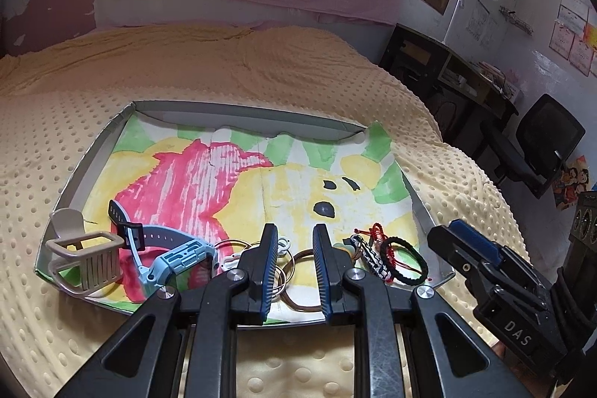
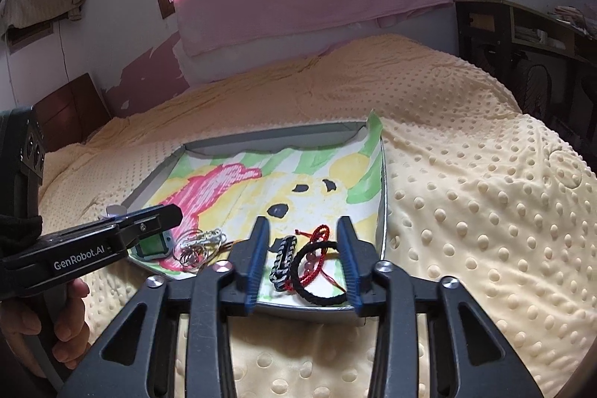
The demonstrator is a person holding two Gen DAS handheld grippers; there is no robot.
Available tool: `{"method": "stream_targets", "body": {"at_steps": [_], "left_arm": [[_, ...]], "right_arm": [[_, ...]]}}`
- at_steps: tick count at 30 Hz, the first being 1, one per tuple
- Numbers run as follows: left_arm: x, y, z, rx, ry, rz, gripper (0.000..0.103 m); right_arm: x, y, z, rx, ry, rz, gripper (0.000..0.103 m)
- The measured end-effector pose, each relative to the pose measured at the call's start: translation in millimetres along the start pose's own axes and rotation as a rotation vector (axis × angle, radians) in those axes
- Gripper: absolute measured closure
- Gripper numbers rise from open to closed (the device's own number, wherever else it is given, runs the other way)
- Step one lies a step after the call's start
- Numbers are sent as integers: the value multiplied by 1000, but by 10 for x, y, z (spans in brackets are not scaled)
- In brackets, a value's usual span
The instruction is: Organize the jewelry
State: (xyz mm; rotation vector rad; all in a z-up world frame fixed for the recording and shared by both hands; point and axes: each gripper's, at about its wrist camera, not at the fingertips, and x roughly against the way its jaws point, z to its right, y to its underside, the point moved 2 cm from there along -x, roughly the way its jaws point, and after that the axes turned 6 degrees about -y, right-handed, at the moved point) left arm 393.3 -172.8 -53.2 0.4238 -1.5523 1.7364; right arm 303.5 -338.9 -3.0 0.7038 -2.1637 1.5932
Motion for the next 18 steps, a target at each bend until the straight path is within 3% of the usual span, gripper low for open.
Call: {"method": "stream_targets", "body": {"at_steps": [5, 9, 11, 16, 18], "left_arm": [[81, -7, 18, -2, -2, 25, 70], [180, -24, 14, -1, -20, 60, 50], [252, -22, 11, -4, -29, 81, 44], [489, 8, -9, -15, -74, 163, 14], [605, 15, -27, -8, -83, 205, 8]], "right_arm": [[110, -39, 8, -2, 13, 46, 56], [203, -59, 18, -6, 29, 72, 51], [276, -63, 16, -7, 35, 92, 45], [466, -64, -10, -16, 38, 141, 30], [532, -69, -21, -19, 41, 158, 26]]}}
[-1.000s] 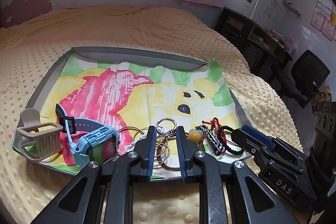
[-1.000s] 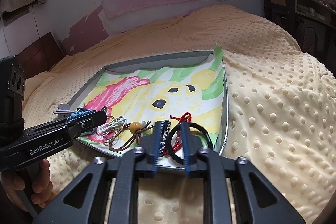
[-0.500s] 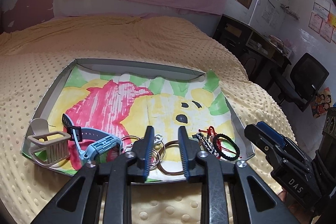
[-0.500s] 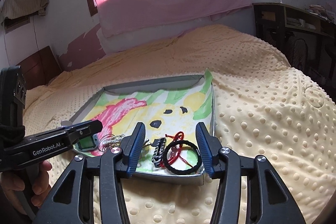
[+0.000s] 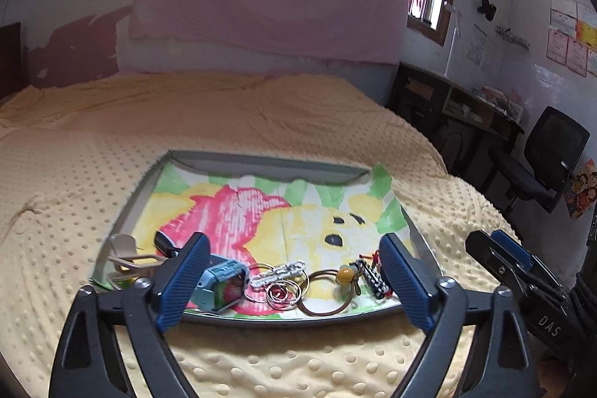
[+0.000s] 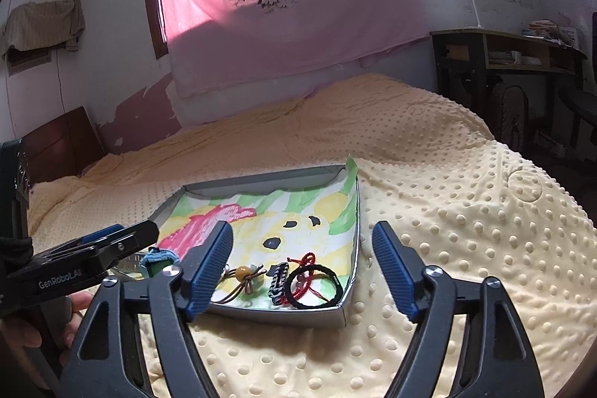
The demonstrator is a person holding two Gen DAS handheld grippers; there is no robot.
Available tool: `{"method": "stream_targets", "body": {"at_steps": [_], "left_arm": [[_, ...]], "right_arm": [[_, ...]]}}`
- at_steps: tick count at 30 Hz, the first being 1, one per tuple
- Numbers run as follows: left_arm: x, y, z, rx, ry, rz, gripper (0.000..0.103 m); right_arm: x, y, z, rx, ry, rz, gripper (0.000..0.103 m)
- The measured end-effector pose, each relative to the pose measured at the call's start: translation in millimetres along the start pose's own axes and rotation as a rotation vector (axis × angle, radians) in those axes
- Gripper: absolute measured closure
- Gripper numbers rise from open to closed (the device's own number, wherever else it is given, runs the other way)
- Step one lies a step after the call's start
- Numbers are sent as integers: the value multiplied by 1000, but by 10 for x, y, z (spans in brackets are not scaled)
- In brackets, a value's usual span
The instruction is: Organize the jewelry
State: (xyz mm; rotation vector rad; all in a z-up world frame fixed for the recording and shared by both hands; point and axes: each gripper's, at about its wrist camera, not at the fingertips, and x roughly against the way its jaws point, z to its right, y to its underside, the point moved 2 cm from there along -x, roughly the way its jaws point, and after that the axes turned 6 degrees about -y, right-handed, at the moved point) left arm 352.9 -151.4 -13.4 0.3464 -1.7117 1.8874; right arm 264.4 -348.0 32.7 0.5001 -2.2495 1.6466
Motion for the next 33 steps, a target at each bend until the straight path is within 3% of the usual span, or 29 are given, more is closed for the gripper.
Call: {"method": "stream_targets", "body": {"at_steps": [2, 4, 10, 21, 33], "left_arm": [[103, -27, -29, 9, -10, 31, 6], [193, -59, -54, 15, -19, 60, 2], [504, -107, -90, 12, -56, 137, 0], [994, -47, -134, -8, -105, 204, 0], [1846, 156, -168, -20, -131, 247, 0]], "right_arm": [[71, -22, -13, -2, 1, 14, 23], [147, -46, -34, 1, 8, 34, 9], [343, -82, -122, 16, 15, 72, 1], [777, -62, -306, 47, 27, 135, 1], [1701, -19, -578, 76, 23, 166, 1]]}}
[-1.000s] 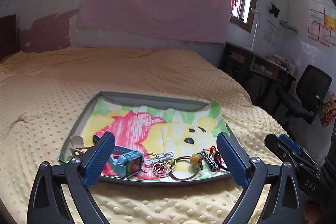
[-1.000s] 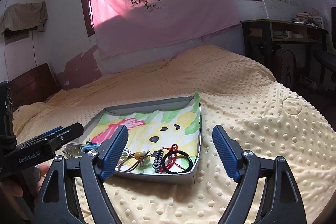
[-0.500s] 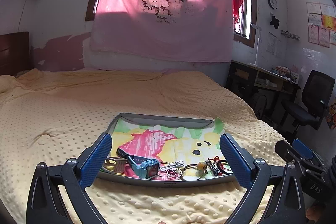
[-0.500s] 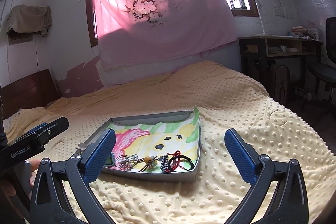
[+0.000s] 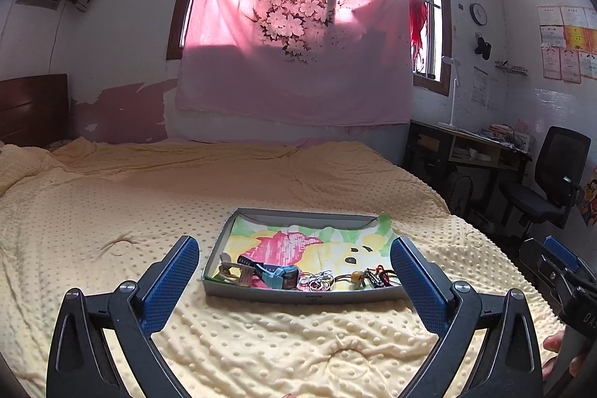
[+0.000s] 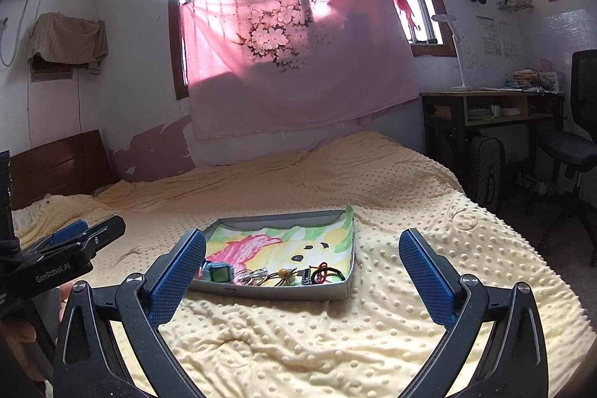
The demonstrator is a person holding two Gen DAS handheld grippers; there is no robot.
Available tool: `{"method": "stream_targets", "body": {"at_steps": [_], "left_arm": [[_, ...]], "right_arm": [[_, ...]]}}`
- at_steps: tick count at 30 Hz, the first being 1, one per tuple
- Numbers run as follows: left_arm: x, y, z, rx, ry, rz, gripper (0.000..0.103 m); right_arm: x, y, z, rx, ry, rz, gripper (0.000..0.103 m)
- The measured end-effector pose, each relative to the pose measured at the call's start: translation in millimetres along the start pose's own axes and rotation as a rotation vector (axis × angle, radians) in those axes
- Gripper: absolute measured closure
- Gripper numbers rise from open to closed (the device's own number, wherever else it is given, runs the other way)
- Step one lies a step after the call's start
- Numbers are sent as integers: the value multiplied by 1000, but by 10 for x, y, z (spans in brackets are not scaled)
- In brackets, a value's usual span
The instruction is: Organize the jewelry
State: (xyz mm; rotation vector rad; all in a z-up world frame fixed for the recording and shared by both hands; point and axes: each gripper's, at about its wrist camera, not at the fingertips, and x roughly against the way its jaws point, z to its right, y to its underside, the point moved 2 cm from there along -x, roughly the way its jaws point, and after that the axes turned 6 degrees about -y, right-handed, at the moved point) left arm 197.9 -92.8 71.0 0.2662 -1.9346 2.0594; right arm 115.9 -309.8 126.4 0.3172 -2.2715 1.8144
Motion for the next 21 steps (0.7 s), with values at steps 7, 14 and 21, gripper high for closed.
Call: {"method": "stream_targets", "body": {"at_steps": [7, 14, 21], "left_arm": [[619, 59, -123, 3, -1, 35, 0], [1189, 176, -240, -28, -22, 74, 0], [1590, 305, -420, -43, -49, 101, 0]], "right_arm": [[626, 15, -233, 31, -9, 3, 1], [1133, 157, -406, 38, -10, 17, 1], [1461, 355, -552, 53, -23, 45, 1]]}}
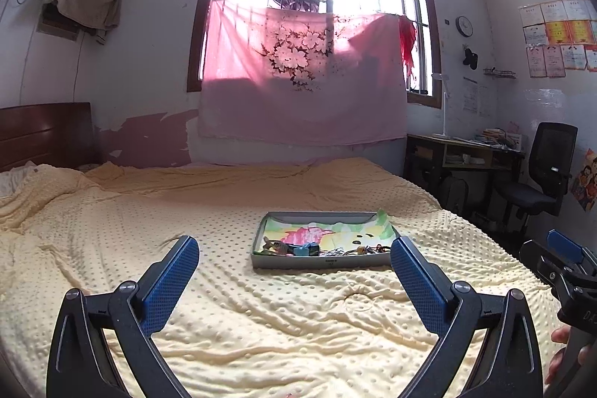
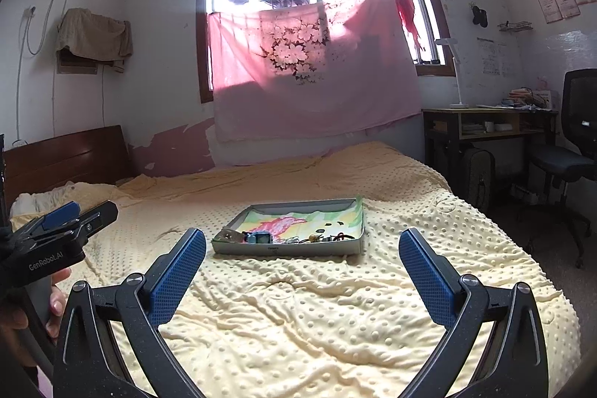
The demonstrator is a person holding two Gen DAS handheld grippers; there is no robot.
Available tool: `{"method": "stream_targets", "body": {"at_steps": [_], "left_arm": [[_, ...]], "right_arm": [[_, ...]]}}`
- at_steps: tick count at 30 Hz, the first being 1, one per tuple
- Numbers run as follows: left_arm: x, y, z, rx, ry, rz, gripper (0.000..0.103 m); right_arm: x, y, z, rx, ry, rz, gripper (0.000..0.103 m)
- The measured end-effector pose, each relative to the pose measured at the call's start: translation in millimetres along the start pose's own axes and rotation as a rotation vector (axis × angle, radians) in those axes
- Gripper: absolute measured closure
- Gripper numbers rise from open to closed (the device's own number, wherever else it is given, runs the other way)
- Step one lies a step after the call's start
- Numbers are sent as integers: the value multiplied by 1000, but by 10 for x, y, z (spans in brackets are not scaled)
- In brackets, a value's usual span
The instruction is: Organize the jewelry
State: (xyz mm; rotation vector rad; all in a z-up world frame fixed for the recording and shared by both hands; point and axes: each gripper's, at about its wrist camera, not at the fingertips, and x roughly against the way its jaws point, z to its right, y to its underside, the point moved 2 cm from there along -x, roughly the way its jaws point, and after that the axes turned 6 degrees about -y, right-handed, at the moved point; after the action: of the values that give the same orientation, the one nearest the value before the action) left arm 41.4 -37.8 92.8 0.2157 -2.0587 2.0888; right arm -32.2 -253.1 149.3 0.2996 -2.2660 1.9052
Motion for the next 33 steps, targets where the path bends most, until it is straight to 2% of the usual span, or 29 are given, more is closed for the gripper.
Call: {"method": "stream_targets", "body": {"at_steps": [6, 15, 22, 27, 33], "left_arm": [[217, 160, -134, -10, -41, 13, 0], [268, 400, -323, 5, -77, 21, 0], [200, 537, -392, 9, -94, 10, 0], [62, 675, -406, -12, -131, -22, 0], [-123, 772, -413, 11, -115, -63, 0]], "right_arm": [[90, 132, -146, 13, -8, 12, 1], [132, 350, -349, 33, 3, 56, 1], [42, 471, -450, 72, 25, 55, 1], [-103, 555, -449, 96, 74, 28, 1], [-276, 602, -371, 79, 91, 11, 1]]}}
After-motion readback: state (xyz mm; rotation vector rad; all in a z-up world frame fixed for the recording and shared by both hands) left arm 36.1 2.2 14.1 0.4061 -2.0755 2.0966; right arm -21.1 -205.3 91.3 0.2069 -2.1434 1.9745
